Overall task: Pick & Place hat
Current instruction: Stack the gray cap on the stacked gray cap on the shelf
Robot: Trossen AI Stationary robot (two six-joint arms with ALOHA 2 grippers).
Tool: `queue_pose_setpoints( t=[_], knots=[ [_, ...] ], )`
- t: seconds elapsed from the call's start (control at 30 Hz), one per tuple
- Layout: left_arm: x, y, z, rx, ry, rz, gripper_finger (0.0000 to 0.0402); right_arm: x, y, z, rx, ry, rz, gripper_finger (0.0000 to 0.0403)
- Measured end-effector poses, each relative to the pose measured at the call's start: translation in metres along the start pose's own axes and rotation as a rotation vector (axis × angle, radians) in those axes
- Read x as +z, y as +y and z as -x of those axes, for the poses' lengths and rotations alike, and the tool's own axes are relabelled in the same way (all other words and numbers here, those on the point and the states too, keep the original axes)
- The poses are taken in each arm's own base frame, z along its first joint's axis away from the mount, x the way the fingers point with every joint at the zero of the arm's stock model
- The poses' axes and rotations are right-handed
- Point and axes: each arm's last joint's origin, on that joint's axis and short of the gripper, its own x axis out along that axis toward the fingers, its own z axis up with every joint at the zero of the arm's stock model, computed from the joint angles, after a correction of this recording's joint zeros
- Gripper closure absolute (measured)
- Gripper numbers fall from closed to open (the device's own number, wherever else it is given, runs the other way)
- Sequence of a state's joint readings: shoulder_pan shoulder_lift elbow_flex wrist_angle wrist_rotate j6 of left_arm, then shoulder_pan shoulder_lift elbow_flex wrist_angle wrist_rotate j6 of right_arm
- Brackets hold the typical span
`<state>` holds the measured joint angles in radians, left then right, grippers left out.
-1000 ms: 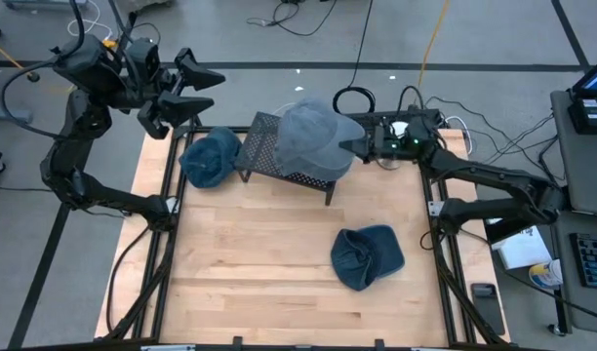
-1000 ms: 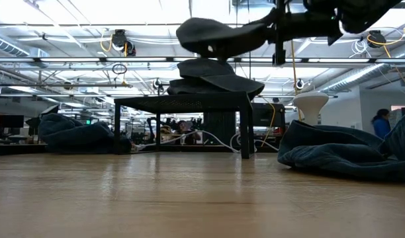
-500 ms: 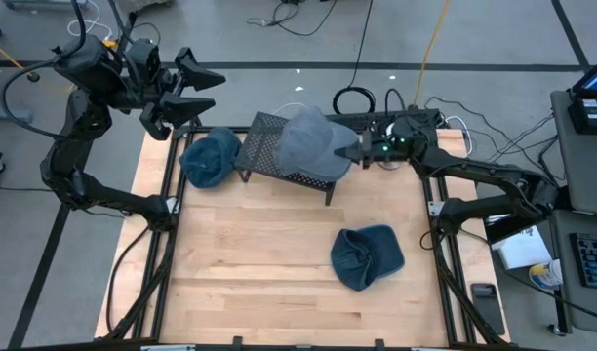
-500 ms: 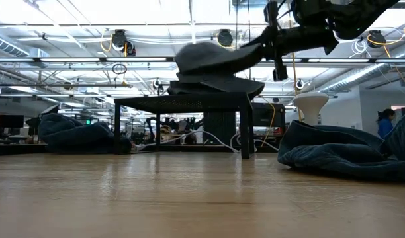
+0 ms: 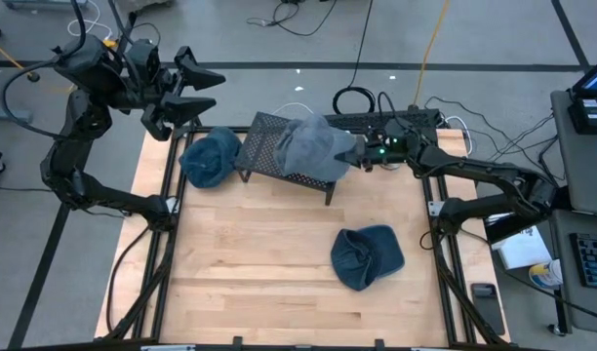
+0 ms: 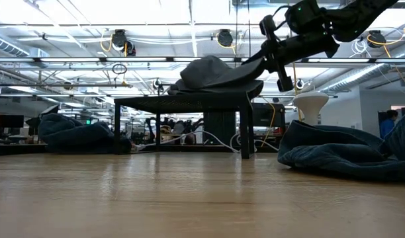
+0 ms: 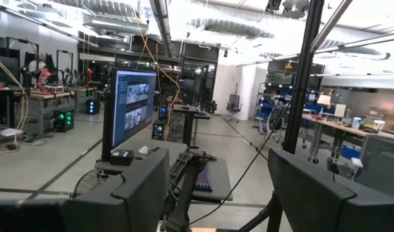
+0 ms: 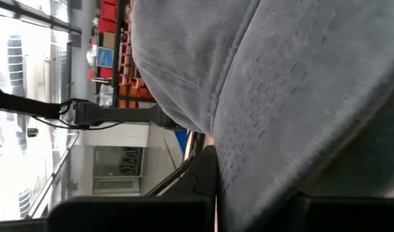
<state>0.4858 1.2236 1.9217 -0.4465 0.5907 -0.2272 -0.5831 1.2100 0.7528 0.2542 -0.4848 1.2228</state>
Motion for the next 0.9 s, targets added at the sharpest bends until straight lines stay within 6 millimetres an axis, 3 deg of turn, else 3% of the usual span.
queue_pose_setpoints(
  t=[0.3,0.43,0.6,0.9],
  knots=[
    [-0.002,0.0,0.0,0.004,0.016,0.013,0.0136,-0.001,-0.004,0.0,-0.037,-0.002,-0.038,0.0257],
    [-0.005,0.001,0.0,0.009,0.042,0.019,0.0131,-0.001,-0.003,0.002,-0.051,-0.02,-0.06,0.0216],
    [-0.006,0.001,0.0,0.012,0.056,0.027,0.0138,0.0,0.001,0.007,-0.053,-0.096,-0.05,0.0202],
    [-0.007,0.002,0.0,0.014,0.067,0.019,0.0153,-0.004,0.006,0.025,-0.133,-0.223,-0.045,0.0215]
  ],
)
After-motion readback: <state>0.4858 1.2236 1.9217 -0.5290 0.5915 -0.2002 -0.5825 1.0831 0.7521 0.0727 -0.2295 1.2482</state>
